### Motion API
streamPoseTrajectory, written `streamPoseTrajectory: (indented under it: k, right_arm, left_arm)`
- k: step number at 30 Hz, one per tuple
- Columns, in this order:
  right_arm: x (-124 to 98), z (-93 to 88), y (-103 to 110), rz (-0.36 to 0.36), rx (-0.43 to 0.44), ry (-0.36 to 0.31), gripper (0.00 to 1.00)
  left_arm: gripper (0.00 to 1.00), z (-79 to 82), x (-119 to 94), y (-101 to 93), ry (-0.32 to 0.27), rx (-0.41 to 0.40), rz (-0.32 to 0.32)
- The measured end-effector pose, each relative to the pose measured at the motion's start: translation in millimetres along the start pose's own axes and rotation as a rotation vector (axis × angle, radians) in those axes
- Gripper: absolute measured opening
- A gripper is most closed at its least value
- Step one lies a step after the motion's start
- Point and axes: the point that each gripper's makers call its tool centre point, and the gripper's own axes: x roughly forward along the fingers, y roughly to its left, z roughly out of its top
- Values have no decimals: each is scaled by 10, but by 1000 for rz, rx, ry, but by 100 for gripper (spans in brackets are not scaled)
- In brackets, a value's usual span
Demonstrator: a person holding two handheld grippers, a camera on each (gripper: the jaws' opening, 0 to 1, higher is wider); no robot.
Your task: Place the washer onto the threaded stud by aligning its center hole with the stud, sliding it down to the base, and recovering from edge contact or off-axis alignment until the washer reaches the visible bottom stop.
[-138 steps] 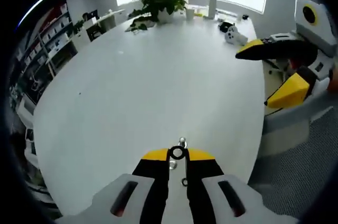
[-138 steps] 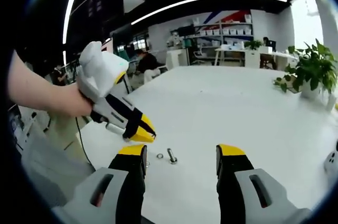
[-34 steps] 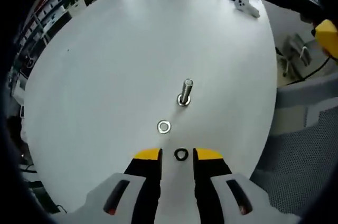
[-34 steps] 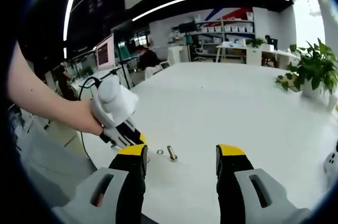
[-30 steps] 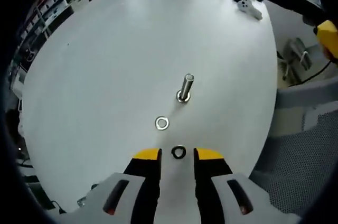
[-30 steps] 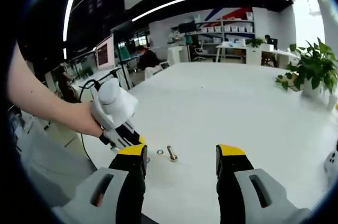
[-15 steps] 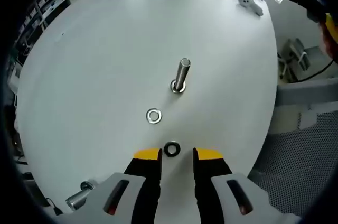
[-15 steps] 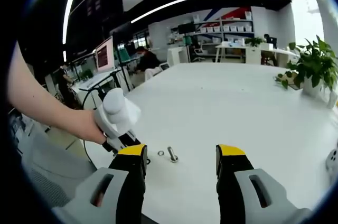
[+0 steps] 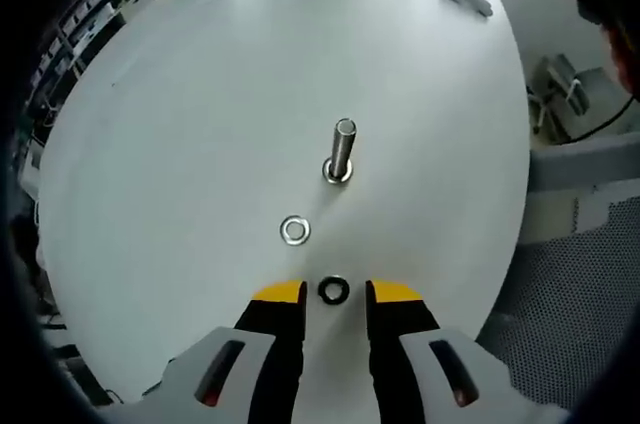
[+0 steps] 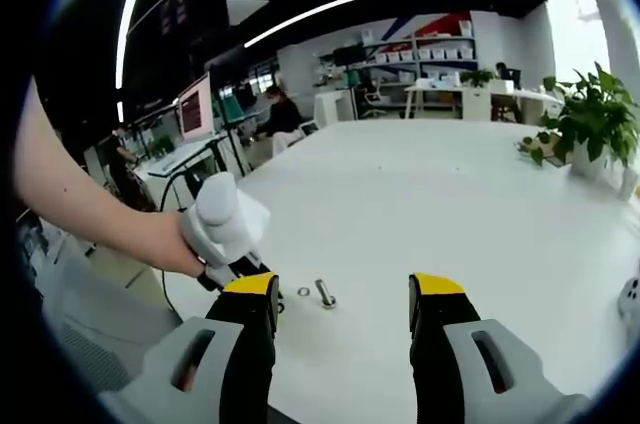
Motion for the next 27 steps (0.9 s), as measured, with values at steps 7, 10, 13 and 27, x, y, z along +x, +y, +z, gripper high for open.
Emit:
streamPoseTrajectory:
  k: [7, 10, 13, 27]
  right_arm:
    - [-4, -5, 10, 1, -5, 3, 55]
    - [-1, 0, -6, -2, 1, -1, 55]
    - [-9, -1, -4, -3, 4, 0, 55]
    - [-8, -26, -15, -7, 1, 10, 55]
  left_arm:
    - [14, -43, 1, 27, 30, 30, 1]
    - [12, -32, 1, 42, 33, 29, 8]
    - [12, -21, 8, 23, 33, 71, 17]
    - [0, -34, 36, 0, 73, 121, -16]
